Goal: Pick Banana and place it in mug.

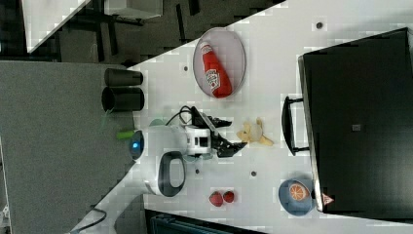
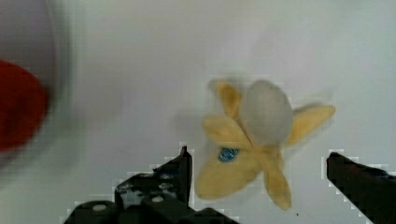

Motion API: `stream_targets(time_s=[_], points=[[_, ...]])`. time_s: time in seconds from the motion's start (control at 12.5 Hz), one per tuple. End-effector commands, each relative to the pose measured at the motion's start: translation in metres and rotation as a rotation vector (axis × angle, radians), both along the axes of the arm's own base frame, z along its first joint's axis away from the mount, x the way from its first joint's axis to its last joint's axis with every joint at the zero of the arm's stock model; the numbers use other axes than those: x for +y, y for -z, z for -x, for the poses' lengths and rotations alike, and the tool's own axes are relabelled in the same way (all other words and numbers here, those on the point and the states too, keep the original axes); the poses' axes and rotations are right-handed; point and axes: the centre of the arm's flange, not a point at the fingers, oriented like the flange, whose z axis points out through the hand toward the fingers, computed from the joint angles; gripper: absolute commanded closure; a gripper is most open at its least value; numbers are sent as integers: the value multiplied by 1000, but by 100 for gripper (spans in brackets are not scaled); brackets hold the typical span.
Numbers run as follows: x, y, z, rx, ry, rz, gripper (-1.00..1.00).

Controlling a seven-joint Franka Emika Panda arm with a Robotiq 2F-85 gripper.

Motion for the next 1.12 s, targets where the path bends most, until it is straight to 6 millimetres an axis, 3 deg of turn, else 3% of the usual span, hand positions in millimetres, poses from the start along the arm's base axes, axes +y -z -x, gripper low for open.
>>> stream_targets(time_s=[0.08,0.32,0.8,0.96,1.12], points=[[-4,42,6,16,-4,-5,-100],[3,64,10,14,-16,-8,-94],[1,58,5,-24,-13,-5,45],[-4,44,1,-46,-1,-3,46],[-13,7,-6,-70,15,-2,46]])
